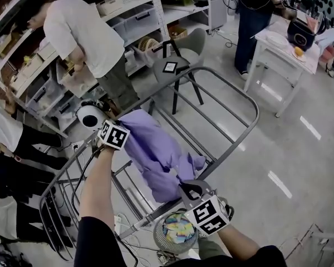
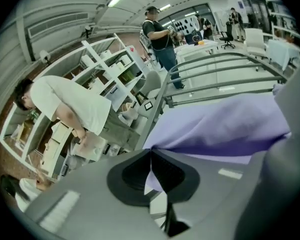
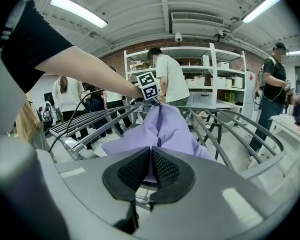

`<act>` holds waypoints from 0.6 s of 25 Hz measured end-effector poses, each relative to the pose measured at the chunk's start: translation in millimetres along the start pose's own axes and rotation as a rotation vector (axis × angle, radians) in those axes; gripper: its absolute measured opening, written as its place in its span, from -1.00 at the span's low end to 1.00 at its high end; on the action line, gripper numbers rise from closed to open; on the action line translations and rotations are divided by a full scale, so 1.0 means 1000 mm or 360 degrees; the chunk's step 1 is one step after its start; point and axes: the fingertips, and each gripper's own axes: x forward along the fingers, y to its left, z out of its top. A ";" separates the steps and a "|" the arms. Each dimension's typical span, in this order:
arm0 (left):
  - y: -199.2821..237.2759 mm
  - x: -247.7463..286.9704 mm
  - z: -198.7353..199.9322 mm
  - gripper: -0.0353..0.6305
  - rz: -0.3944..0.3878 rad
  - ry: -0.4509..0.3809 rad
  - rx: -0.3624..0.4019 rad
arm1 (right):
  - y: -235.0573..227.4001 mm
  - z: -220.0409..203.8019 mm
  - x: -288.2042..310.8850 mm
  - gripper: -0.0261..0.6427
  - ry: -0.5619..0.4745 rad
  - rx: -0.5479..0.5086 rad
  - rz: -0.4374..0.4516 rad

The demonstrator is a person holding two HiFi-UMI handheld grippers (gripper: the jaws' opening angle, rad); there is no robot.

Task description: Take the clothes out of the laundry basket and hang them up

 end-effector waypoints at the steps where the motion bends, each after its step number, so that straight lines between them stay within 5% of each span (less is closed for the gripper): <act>1: -0.003 0.001 -0.004 -0.86 0.0003 0.0018 0.0014 | 0.004 -0.003 -0.004 -0.88 0.0004 0.0002 0.0018; 8: -0.013 -0.009 -0.003 -0.85 -0.0063 -0.0047 0.0056 | 0.018 -0.017 -0.038 -0.88 0.0001 0.0076 0.0026; 11: -0.015 -0.019 -0.002 -0.59 -0.0089 -0.0079 0.0072 | 0.025 -0.022 -0.049 -0.88 0.0007 0.0116 0.0009; 15: -0.028 -0.039 0.011 -0.53 -0.0120 -0.0176 0.0137 | 0.031 -0.045 -0.068 -0.88 0.0069 0.0164 -0.0025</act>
